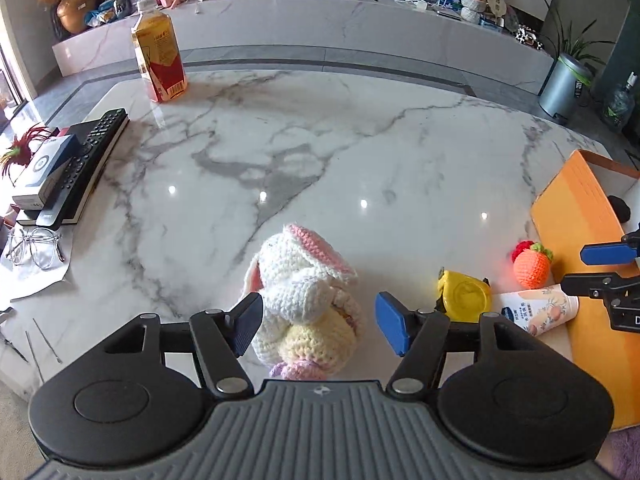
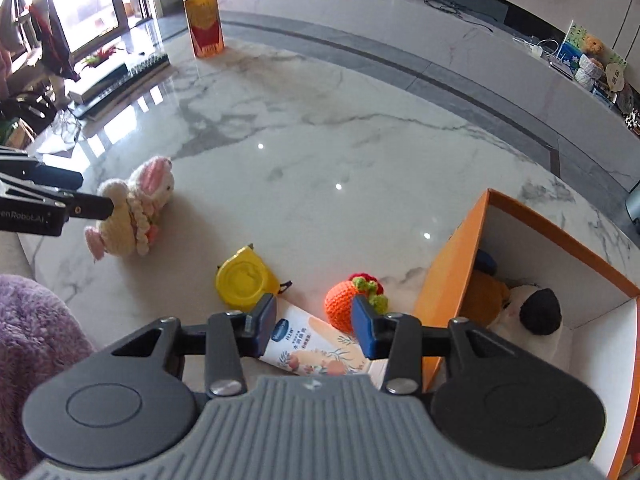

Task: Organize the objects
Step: 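Grasp the white-pink crochet bunny with the left tool while the right grasps the orange crochet fruit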

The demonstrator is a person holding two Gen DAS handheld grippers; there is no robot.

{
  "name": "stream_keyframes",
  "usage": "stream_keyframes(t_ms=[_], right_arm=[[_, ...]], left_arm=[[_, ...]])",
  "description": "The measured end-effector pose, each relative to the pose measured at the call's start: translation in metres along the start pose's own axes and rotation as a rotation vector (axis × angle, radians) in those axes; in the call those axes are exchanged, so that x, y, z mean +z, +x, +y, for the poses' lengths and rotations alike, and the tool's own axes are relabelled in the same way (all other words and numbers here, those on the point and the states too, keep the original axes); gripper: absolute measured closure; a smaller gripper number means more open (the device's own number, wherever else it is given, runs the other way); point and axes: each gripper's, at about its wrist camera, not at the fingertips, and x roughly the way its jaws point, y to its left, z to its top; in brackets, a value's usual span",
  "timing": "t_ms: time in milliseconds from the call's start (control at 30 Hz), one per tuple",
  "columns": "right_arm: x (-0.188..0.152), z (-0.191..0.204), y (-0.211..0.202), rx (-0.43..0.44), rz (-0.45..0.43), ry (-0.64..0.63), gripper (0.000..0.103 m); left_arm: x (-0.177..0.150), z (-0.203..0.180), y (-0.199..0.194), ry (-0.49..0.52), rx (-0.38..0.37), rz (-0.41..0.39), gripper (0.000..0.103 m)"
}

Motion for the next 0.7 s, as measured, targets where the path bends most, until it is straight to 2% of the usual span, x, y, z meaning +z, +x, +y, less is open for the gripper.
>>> stream_keyframes(t_ms=[100, 133, 233, 333, 533, 700], right_arm=[[0.005, -0.001, 0.018, -0.027, 0.049, -0.031, 0.061], [0.008, -0.002, 0.024, -0.035, 0.063, -0.037, 0.061], [0.014, -0.002, 0.039, -0.046, 0.096, -0.058, 0.065], [0.017, -0.001, 0.052, -0.052, 0.124, -0.068, 0.062], [0.021, 0.002, 0.067, -0.105, 0.127, -0.130, 0.060], [0.023, 0.002, 0.077, -0.147, 0.141, -0.189, 0.060]], left_arm=[[0.001, -0.002, 0.014, 0.006, 0.002, 0.031, 0.024], [0.000, -0.003, 0.019, 0.013, 0.014, 0.033, 0.020], [-0.001, -0.004, 0.025, 0.046, 0.055, 0.033, 0.018], [-0.001, 0.001, 0.034, 0.050, 0.079, 0.056, 0.015], [0.002, 0.014, 0.041, 0.014, 0.049, 0.074, 0.010], [0.002, 0.019, 0.056, -0.015, 0.014, 0.129, 0.007]])
